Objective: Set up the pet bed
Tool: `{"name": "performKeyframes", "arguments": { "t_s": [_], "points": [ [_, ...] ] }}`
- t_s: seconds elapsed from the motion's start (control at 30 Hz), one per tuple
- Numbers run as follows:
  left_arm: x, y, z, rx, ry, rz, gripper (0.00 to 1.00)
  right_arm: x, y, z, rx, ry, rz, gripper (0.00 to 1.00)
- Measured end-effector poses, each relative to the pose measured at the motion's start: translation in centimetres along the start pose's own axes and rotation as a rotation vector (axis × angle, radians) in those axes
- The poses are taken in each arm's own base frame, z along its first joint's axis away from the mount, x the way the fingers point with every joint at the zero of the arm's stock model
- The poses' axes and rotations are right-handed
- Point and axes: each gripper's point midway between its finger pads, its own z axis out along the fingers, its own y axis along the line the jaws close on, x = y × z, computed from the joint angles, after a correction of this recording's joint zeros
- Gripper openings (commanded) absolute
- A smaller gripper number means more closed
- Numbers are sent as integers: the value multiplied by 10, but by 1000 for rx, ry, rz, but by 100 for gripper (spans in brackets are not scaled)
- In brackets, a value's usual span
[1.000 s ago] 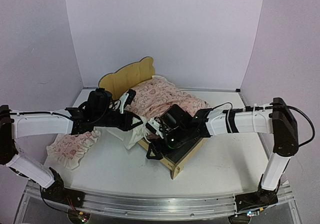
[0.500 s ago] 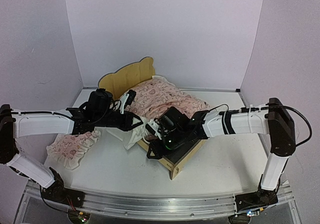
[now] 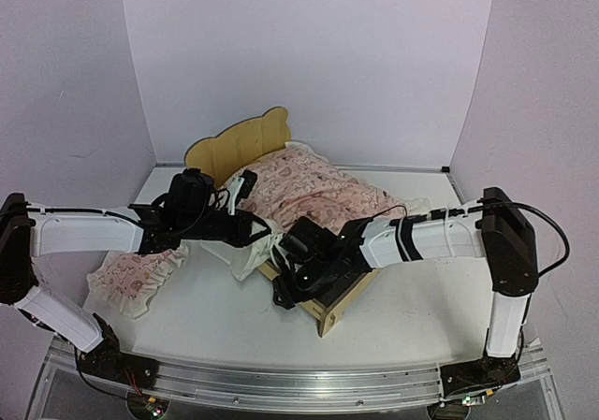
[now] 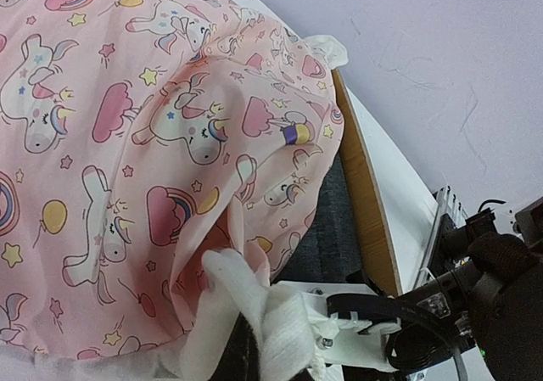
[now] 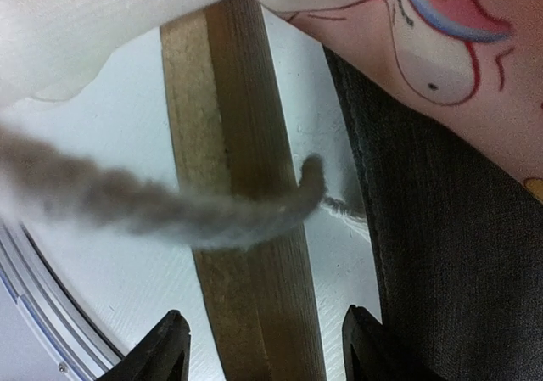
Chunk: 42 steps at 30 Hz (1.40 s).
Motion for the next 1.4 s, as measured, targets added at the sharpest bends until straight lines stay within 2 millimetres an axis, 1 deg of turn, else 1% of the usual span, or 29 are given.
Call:
{"name": "performKeyframes", "arguments": {
  "t_s": [0.13, 0.2, 0.23, 0.33, 0.47, 0.57, 0.63, 0.67, 0.7, 0.73, 0.77, 0.8, 0.87, 0.93, 1.03, 1.2, 1.27, 1.33, 1.37, 1.4],
  "points": [
    [7, 0, 5, 0, 21, -2, 0, 3, 1, -1, -9, 15, -2, 68],
    [9, 0, 6, 1, 22, -1, 0, 5, 5, -6, -26, 27, -9, 71],
    [10, 0, 6, 2, 23, -1, 0, 6, 7, -10, -39, 32, -13, 73],
    [14, 1, 6, 0, 30, -2, 0, 8, 15, -30, -85, 28, -38, 77],
    [21, 1, 4, 7, 45, -5, 0, 5, 22, -60, -125, -19, -87, 78],
    [26, -3, 0, 31, 55, -3, 0, 5, 23, -71, -140, -51, -120, 78],
    [29, -7, -5, 52, 60, -1, 0, 7, 21, -74, -144, -67, -137, 77],
    [31, -9, -8, 60, 60, 1, 0, 9, 20, -74, -146, -75, -145, 75],
    [33, -11, -11, 68, 63, 1, 0, 10, 19, -75, -150, -85, -151, 71],
    [34, -12, -12, 76, 64, 2, 0, 10, 20, -76, -156, -94, -155, 62],
    [34, -14, -13, 80, 65, 2, 0, 7, 21, -77, -168, -116, -158, 55],
    [35, -15, -13, 86, 68, 2, 0, 2, 25, -80, -186, -145, -157, 49],
    [35, -16, -13, 94, 72, 1, 0, -14, 36, -88, -233, -219, -140, 43],
    [36, -17, -13, 101, 75, 1, 0, -32, 47, -96, -279, -294, -110, 39],
    [36, -18, -13, 105, 77, 1, 0, -47, 53, -103, -311, -352, -46, 38],
    [37, -19, -13, 111, 79, 2, 0, -58, 52, -102, -318, -386, 66, 35],
    [37, -19, -13, 114, 81, 2, 0, -60, 49, -101, -308, -391, 102, 30],
    [38, -20, -13, 117, 84, 1, 0, -62, 47, -100, -302, -398, 127, 21],
    [38, -20, -13, 117, 85, 1, 0, -63, 47, -99, -301, -399, 139, 18],
    [38, -20, -13, 119, 85, 1, 0, -63, 46, -98, -300, -397, 147, 18]
  ]
}}
